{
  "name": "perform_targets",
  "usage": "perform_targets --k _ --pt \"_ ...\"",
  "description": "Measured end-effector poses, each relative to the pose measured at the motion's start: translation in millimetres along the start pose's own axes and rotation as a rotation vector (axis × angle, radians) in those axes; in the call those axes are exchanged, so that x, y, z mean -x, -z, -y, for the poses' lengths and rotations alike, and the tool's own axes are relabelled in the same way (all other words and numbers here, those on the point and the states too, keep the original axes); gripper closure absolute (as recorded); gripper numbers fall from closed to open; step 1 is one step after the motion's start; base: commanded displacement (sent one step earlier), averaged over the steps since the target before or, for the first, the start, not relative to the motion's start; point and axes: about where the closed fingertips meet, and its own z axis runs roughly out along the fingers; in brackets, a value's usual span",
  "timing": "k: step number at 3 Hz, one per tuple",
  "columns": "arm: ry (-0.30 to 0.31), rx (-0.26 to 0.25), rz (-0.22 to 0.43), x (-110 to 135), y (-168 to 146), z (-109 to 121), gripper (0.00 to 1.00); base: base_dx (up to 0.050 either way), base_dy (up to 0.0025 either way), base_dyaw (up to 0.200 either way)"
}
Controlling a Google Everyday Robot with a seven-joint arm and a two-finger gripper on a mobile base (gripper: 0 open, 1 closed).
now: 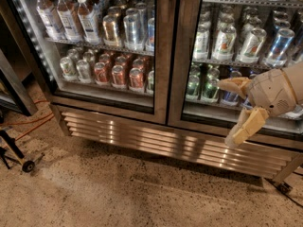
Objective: Open left fridge door
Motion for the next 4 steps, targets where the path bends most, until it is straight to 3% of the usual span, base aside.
perform_targets --k 1,3,4 --pt "0.032 -0.025 0.029 20 11 -13 0.00 0.000 0.00000 0.000" --pt "0.113 -0.129 0.033 73 53 -48 0.00 0.000 0.00000 0.000" --pt "0.114 -0.130 0.032 74 54 -49 0.00 0.000 0.00000 0.000"
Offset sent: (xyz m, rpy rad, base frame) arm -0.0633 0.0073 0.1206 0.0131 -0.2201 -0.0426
